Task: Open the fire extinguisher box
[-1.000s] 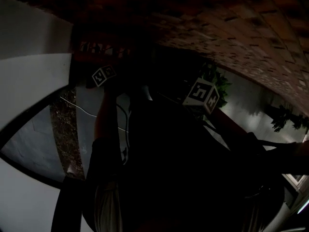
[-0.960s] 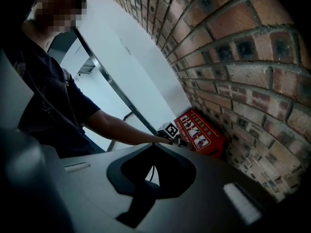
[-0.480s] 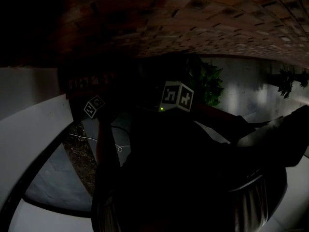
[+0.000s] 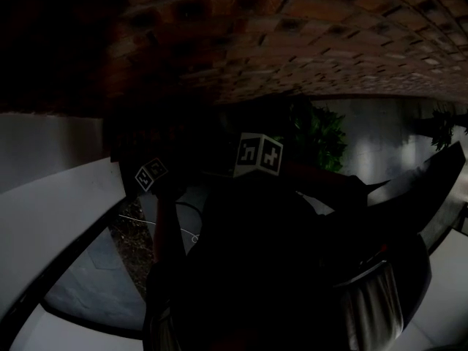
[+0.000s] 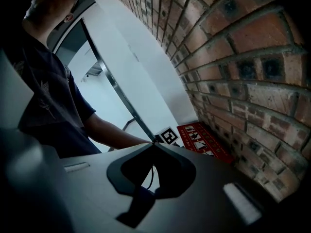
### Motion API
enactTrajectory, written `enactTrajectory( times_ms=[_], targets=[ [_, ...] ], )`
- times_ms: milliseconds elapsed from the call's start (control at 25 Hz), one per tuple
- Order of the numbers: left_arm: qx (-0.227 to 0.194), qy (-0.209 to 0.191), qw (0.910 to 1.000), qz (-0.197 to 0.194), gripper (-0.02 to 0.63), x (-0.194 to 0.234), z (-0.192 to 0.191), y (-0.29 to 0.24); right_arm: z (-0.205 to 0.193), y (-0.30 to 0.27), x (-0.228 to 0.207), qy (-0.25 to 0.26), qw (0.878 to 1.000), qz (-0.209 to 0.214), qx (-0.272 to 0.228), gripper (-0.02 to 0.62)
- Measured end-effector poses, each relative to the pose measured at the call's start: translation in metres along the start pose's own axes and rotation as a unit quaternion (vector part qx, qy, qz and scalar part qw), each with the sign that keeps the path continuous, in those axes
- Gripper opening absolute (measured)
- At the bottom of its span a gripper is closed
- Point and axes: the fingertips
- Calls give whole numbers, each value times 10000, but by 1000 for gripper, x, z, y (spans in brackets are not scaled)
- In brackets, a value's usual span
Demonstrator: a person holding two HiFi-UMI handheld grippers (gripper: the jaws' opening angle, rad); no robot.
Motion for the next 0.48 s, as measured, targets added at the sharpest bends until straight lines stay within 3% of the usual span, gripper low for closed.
enactTrajectory(
  times_ms=[480],
  targets=[
    [-18,-695,9975,-146,225,-36,20,17,11,-3,-8,79,9999,120,-73,2]
  ],
)
Point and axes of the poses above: the fingertips, and each gripper's own axes: y backward along the fingers, x to its left, z out of its top, and after that the axes turned 2 degrees about z, right-handed
